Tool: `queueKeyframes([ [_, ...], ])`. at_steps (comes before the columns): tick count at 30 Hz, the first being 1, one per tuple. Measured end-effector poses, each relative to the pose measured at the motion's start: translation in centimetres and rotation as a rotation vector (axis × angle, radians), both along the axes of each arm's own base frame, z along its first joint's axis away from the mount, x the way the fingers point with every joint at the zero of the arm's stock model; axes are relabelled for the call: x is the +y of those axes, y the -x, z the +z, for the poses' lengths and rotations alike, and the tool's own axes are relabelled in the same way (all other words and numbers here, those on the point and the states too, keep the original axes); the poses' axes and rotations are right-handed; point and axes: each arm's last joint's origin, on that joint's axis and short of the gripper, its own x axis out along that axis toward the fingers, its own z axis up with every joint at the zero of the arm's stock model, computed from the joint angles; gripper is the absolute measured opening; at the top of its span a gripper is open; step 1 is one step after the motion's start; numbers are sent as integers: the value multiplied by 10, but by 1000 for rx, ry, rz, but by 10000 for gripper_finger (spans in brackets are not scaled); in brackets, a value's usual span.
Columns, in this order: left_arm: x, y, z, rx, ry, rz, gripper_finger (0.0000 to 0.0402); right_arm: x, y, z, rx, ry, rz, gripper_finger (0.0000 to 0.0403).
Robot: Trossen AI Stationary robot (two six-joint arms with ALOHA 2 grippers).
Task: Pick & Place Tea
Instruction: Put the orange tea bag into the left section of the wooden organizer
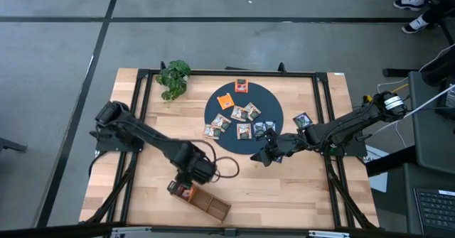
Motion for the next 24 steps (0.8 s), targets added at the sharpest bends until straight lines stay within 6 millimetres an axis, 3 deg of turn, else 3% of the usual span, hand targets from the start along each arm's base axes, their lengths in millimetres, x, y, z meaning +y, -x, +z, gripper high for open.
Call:
queueKeyframes([
  [5, 32, -4, 25, -169, -7, 107, 93, 0, 0, 0, -1, 8, -12, 123],
  [12, 101, 2, 42, -384, 26, 431, 94, -4, 1, -3, 18, 70, -93, 123],
  [18, 158, 6, 28, -486, 77, 779, 86, -16, 0, -4, 20, 137, -217, 123],
  [24, 210, 6, 11, -535, 65, 986, 82, -45, -6, -4, 28, 200, -315, 123],
])
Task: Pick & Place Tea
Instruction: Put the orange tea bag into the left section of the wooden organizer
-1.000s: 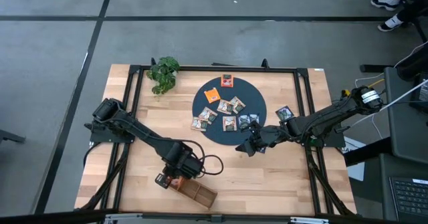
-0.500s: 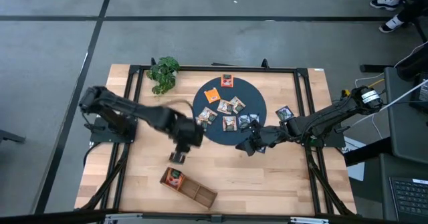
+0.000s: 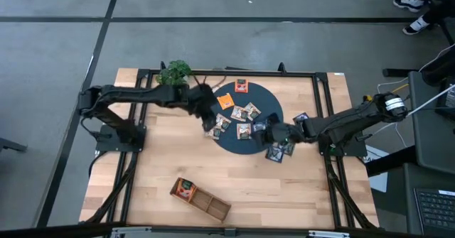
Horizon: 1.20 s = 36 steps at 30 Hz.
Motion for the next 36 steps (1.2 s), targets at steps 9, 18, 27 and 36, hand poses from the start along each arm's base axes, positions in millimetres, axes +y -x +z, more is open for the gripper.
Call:
queueKeyframes([
  [9, 56, -5, -10, -66, -149, -26, 78, -48, -12, 11, -22, 60, -8, 112],
  [18, 79, -29, -59, 27, -254, -4, 58, -70, -34, 24, 38, 132, -12, 83],
  [27, 89, -39, -113, 165, -214, 61, 22, -74, -35, 13, 122, 115, -25, 69],
  [36, 93, -43, -141, 205, -152, 52, 4, -74, -35, 10, 137, 117, -30, 68],
])
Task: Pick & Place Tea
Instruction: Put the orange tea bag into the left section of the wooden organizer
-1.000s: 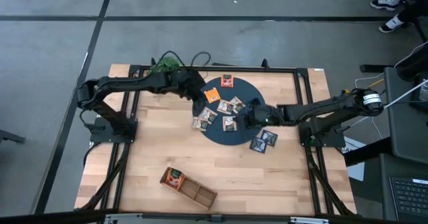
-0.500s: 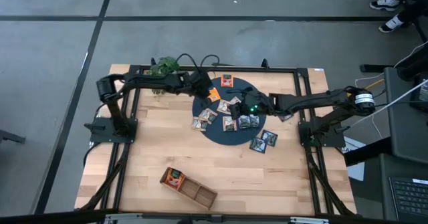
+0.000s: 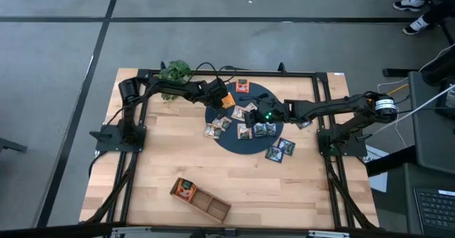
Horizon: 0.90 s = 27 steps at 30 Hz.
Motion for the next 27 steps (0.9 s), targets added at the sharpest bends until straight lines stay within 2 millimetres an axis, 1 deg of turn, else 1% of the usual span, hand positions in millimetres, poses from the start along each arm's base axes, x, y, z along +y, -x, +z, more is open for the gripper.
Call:
queueKeyframes([
  [4, -1, 0, -2, 7, 7, -5, 7, -3, 1, -3, -11, -59, -60, 68],
  [7, -2, 0, -2, 5, 27, -22, 3, -14, 4, -14, 3, -133, -133, 68],
  [10, -5, 0, -3, 1, 64, -63, 2, -25, 4, -24, 18, -200, -143, 69],
  [13, -13, -3, -3, -19, 117, -166, 5, -31, -3, -32, -4, -256, -95, 77],
  [16, -24, -6, -4, -32, 143, -264, 3, -30, -11, -41, -26, -309, -42, 99],
  [19, -34, -10, -4, -26, 129, -323, 2, -25, -18, -55, -2, -345, -31, 131],
  [24, -48, -14, -4, -14, 113, -391, 5, -21, -21, -75, 54, -318, -125, 181],
  [27, -52, -15, -4, -8, 109, -400, 2, -22, -22, -79, 64, -306, -143, 200],
])
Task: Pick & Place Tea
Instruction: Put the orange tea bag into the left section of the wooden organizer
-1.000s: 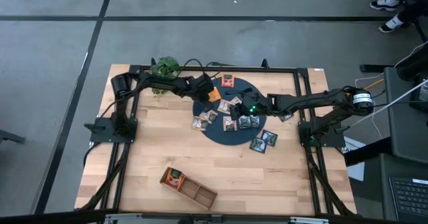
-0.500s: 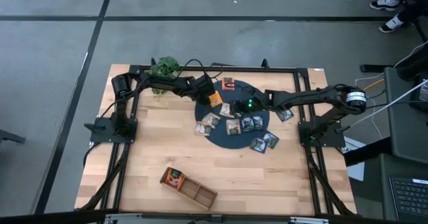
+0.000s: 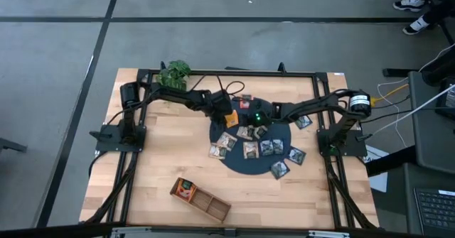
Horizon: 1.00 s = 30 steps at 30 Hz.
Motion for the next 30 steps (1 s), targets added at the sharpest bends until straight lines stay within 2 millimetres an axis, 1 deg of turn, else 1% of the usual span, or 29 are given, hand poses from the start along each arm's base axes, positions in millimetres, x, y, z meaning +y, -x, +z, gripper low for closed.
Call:
queueKeyframes([
  [3, -1, 0, 0, 7, -23, 6, 3, 0, 0, -4, 14, -3, 0, 209],
  [8, -1, 0, 0, 11, -37, 14, 3, -1, -4, -15, 19, -11, 4, 212],
  [13, -1, 0, 0, 9, -40, 16, 4, -6, -16, -24, -82, -17, 4, 212],
  [17, 0, 0, 0, 9, -41, 17, 4, -12, -21, -30, -142, -28, -2, 210],
  [30, 0, 1, 0, 27, -42, 21, 2, -17, -19, -28, -151, -83, 34, 182],
])
